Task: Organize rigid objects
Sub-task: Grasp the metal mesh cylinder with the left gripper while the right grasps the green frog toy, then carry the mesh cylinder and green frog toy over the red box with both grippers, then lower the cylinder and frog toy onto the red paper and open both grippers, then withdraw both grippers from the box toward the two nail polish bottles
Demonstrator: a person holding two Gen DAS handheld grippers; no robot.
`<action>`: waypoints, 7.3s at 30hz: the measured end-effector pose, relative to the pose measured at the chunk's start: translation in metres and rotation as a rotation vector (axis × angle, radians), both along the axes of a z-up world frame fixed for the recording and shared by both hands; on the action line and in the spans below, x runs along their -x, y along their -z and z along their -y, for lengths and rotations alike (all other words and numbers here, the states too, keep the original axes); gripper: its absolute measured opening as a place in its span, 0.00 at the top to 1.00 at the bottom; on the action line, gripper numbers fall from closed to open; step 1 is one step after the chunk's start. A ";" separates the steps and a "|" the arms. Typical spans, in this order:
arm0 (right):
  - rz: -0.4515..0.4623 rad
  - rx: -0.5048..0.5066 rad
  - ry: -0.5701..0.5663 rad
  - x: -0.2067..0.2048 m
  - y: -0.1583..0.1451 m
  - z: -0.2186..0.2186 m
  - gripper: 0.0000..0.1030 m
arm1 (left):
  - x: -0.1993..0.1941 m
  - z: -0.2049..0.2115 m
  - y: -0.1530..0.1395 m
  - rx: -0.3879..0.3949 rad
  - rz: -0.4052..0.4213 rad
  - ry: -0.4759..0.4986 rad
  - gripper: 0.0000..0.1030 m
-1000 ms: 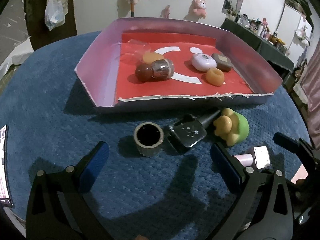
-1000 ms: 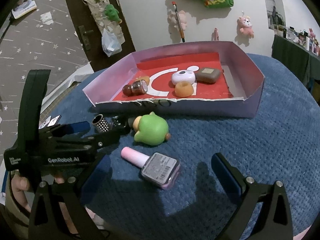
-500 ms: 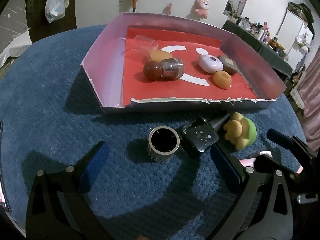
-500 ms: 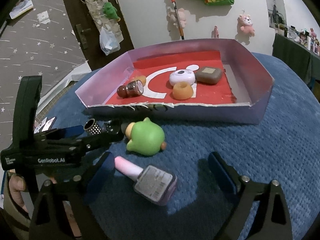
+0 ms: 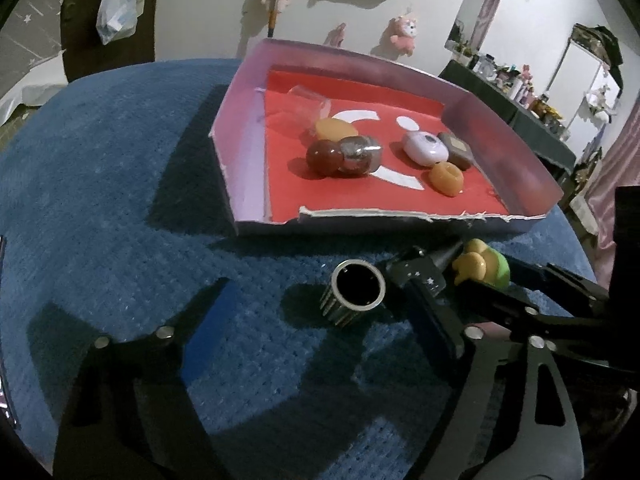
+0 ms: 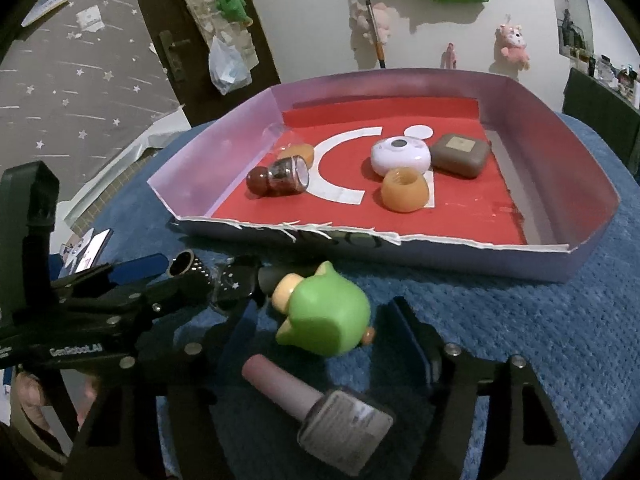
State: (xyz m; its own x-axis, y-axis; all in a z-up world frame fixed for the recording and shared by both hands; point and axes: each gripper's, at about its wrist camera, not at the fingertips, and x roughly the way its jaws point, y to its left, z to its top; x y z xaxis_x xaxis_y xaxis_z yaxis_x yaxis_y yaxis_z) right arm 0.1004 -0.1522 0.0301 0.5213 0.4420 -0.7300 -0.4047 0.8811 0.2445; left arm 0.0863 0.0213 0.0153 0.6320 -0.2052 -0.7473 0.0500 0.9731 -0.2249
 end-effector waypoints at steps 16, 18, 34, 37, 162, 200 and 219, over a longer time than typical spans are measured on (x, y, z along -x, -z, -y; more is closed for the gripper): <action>-0.001 0.014 -0.016 0.001 0.001 -0.001 0.47 | 0.008 0.007 0.004 -0.056 0.032 0.054 0.43; -0.005 0.006 -0.013 0.002 0.001 0.000 0.47 | 0.004 0.015 0.005 -0.091 0.034 0.061 0.43; 0.003 -0.071 0.054 0.011 -0.020 0.034 0.48 | 0.014 0.019 -0.003 -0.088 0.076 0.067 0.77; 0.015 -0.078 0.045 0.014 -0.026 0.033 0.48 | 0.017 0.020 -0.012 -0.071 0.090 0.073 0.77; -0.035 0.063 0.092 -0.104 -0.012 0.018 0.46 | -0.113 0.036 -0.007 -0.073 -0.050 0.094 0.76; 0.105 -0.025 0.063 -0.034 -0.056 0.037 0.04 | -0.062 0.040 -0.042 -0.068 0.065 0.103 0.09; 0.122 -0.050 0.046 0.000 -0.055 0.047 0.00 | -0.034 0.039 -0.043 -0.093 0.084 0.076 0.01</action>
